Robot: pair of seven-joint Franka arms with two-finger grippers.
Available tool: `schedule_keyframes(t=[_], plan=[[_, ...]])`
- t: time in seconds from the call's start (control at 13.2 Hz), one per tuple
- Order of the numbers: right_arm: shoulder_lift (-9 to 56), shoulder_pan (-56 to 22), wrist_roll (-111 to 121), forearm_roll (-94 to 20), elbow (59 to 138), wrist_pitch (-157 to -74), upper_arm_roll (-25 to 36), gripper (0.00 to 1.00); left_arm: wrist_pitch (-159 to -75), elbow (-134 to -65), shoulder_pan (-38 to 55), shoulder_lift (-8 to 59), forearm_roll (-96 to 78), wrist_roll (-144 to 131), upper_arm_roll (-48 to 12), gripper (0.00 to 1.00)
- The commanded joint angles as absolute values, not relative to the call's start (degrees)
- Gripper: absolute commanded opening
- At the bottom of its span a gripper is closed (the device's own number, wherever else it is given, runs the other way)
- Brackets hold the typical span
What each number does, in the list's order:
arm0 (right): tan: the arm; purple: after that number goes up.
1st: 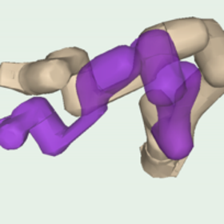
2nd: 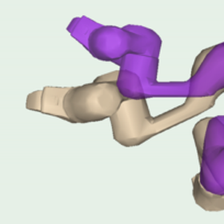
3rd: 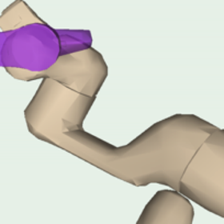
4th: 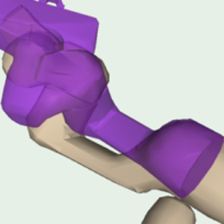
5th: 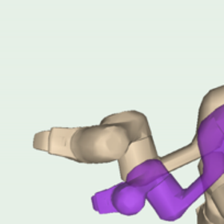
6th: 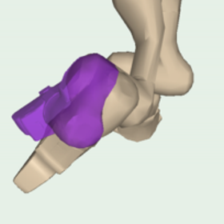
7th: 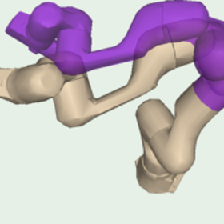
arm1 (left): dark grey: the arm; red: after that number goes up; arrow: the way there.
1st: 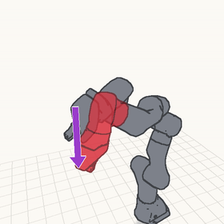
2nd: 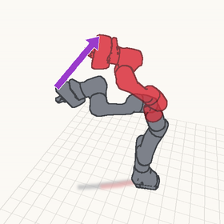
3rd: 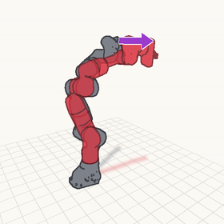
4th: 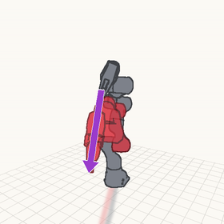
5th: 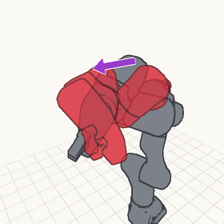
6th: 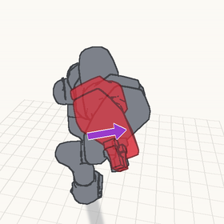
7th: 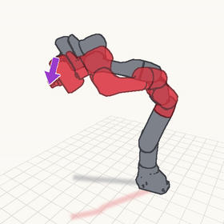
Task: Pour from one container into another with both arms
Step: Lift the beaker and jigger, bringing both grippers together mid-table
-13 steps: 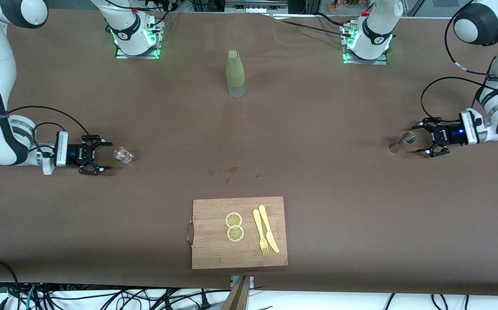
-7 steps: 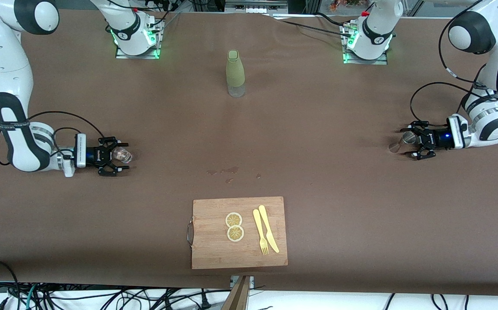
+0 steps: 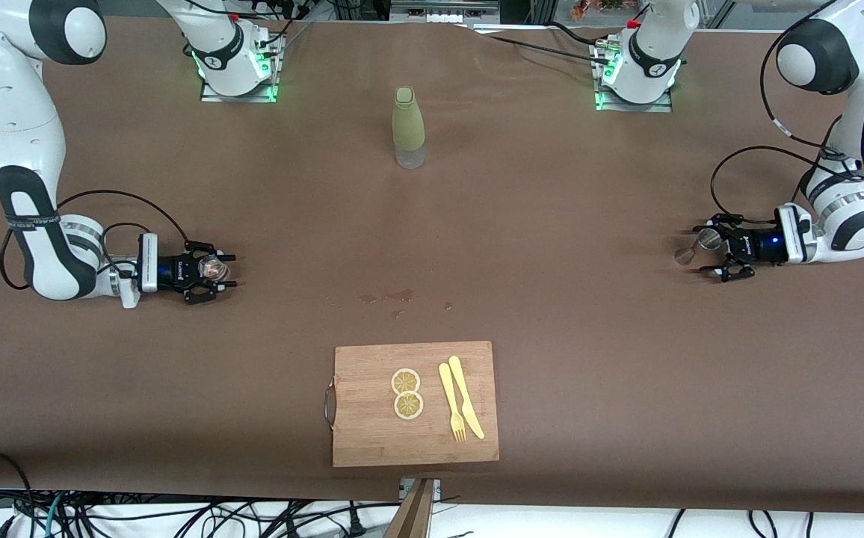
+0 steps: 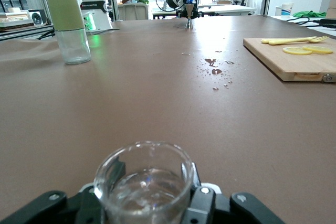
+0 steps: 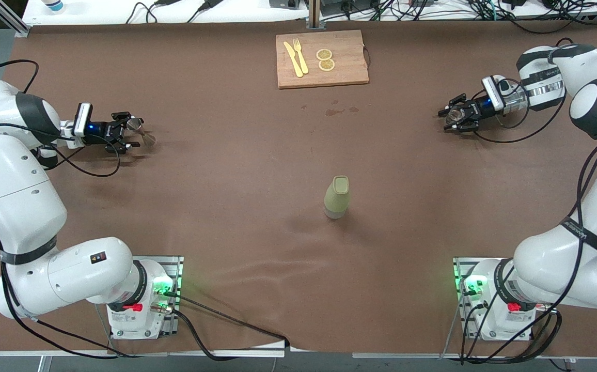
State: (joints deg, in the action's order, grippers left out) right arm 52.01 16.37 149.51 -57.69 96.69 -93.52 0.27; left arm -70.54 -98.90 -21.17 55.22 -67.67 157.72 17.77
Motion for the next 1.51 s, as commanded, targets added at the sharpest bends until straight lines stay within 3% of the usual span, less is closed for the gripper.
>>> schedule_keyframes(t=[0.0, 0.08, 0.23, 0.45, 0.53, 0.68, 1.21, 1.44], plan=[[52.65, 17.05, 149.85, -58.62, 95.89, -91.32, 0.00, 0.11, -69.61, -98.70, -21.09, 56.16, -68.12, 165.68, 17.93, 1.00], [52.65, 17.22, 149.68, -58.62, 95.80, -90.97, 0.00, 0.11, -69.61, -98.70, -21.01, 56.25, -68.12, 165.67, 17.93, 0.99], [52.56, 17.40, 149.33, -58.71, 95.54, -90.27, 0.00, 0.08, -69.61, -98.70, -21.01, 56.43, -68.03, 165.67, 17.93, 0.84], [52.47, 17.40, 148.80, -60.45, 94.75, -89.65, 0.00, 0.00, -69.61, -98.35, -21.01, 56.51, -67.76, 165.76, 17.93, 0.41], [52.38, 17.23, 148.02, -60.82, 94.66, -88.78, 0.00, 0.00, -69.61, -98.35, -21.18, 56.60, -67.68, 165.76, 18.02, 0.31], [52.21, 16.88, 145.65, -61.26, 93.26, -87.90, -0.78, 0.00, -69.70, -98.44, -21.36, 57.48, -67.68, 165.94, 18.02, 0.00], [52.12, 15.65, 137.03, -65.73, 89.91, -88.59, -11.42, 0.00, -69.96, -97.56, -20.48, 58.36, -68.03, 160.60, 15.56, 0.00], [51.86, 11.44, 132.13, -67.41, 86.15, -88.77, -12.92, 0.00, -69.87, -91.69, -15.41, 58.01, -68.03, 156.01, 14.15, 0.00]])
